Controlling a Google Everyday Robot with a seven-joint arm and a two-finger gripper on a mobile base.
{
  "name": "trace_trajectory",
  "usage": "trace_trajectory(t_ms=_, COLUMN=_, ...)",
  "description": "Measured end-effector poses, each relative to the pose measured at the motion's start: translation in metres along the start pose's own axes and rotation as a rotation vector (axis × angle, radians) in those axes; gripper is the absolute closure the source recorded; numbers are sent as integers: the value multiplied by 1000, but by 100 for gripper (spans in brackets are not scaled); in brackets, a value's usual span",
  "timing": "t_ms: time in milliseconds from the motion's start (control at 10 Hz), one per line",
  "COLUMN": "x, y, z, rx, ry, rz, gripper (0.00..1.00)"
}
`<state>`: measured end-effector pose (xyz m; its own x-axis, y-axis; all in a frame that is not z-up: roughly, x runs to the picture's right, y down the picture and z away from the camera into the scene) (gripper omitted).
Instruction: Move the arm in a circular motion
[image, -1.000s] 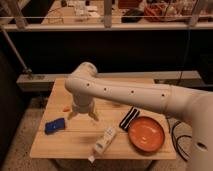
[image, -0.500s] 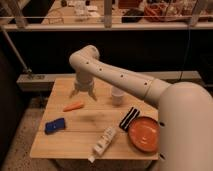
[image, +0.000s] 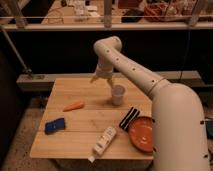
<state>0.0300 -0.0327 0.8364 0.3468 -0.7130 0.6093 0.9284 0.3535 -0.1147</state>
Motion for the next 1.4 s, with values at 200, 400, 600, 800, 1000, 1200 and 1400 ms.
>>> trace_trajectory(t_ms=200, x=23, y=42, z=0, rx=-7, ry=11, rz=90, gripper=20)
trace_trajectory(t_ms=400, x=31, y=66, z=0, rx=-12, ry=20, rz=146, gripper=20)
trace_trajectory(t_ms=600, x=31, y=91, z=4, rx=-18, ry=31, rz=223, gripper=20)
trace_trajectory(t_ms=800, x=25, y=134, z=7, rx=-24, ry=37, rz=310, gripper=20)
trace_trajectory(t_ms=1000, x=5, y=196, z=7, rx=-31, ry=41, rz=404, gripper=20)
trace_trajectory(t_ms=1200, x=-25, y=240, z=3, rx=-37, ry=48, rz=465, gripper=20)
trace_trajectory(t_ms=1400, x=-41, y=255, z=-4, rx=-41, ry=51, rz=464, gripper=20)
